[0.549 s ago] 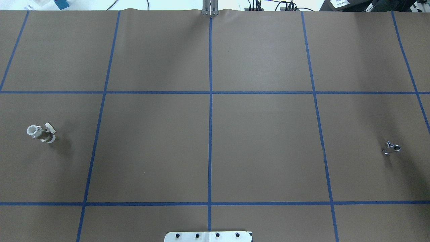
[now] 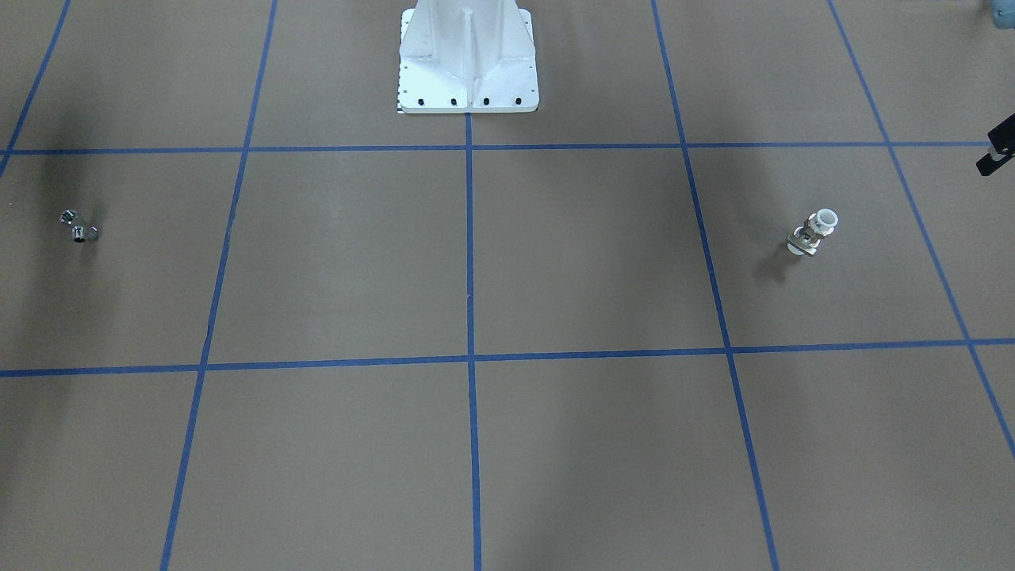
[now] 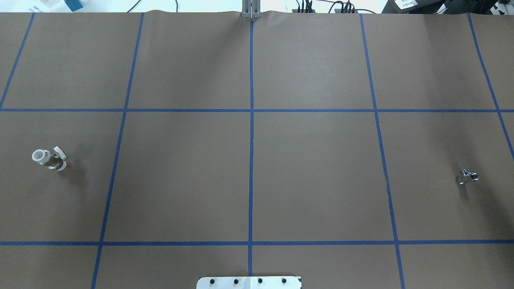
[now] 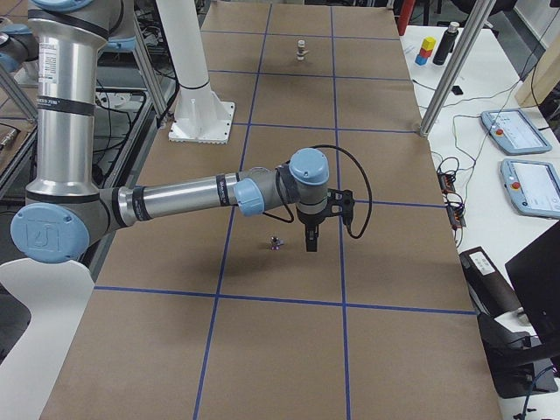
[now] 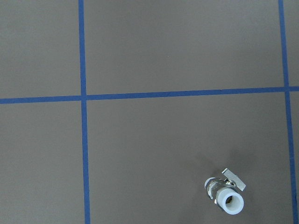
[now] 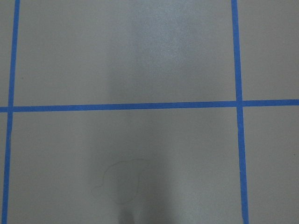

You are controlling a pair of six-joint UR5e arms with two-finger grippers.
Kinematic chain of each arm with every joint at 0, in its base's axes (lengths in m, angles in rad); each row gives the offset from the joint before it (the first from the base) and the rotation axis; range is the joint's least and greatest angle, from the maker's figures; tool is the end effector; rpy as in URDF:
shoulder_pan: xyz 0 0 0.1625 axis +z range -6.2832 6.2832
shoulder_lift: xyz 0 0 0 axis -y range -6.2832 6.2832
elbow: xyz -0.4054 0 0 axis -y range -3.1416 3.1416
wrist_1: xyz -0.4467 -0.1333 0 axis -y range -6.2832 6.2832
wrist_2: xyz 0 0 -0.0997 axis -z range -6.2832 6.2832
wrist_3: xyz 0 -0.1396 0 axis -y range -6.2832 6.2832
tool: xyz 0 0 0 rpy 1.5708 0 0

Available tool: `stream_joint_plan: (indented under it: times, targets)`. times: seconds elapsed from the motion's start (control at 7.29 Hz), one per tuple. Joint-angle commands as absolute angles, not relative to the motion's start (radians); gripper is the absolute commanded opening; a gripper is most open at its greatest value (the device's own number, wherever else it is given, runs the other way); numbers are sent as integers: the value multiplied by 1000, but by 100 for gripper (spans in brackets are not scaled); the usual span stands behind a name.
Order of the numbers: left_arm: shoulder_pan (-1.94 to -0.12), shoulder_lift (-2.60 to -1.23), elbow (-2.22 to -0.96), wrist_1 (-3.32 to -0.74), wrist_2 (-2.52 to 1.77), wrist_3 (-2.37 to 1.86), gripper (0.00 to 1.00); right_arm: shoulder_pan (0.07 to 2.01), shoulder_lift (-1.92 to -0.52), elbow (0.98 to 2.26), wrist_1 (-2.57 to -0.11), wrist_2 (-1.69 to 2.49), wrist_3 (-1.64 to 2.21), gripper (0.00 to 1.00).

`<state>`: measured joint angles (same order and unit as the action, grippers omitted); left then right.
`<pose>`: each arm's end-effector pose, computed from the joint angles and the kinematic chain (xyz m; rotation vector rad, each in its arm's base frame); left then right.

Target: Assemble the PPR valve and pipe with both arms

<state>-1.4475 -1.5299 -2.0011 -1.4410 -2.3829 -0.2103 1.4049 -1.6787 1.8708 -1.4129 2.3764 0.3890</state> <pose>0.0319 -0.5177 0.4652 0.1076 0.8365 0.0236 -0.0540 -0.5199 0.5369 0.0997 -0.8567 0.0682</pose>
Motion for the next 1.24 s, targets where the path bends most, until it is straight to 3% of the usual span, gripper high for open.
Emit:
stream_joint_plan:
  times: [0.0, 1.1]
  targets:
    - [-1445, -1523, -2010, -1447, -2382, -212, 100, 1407, -1693, 1906, -1411, 2419, 391, 100]
    - [-1402, -1493, -2051, -1457, -2333, -276, 100, 1372, -1726, 1884, -1365, 2407, 407, 100]
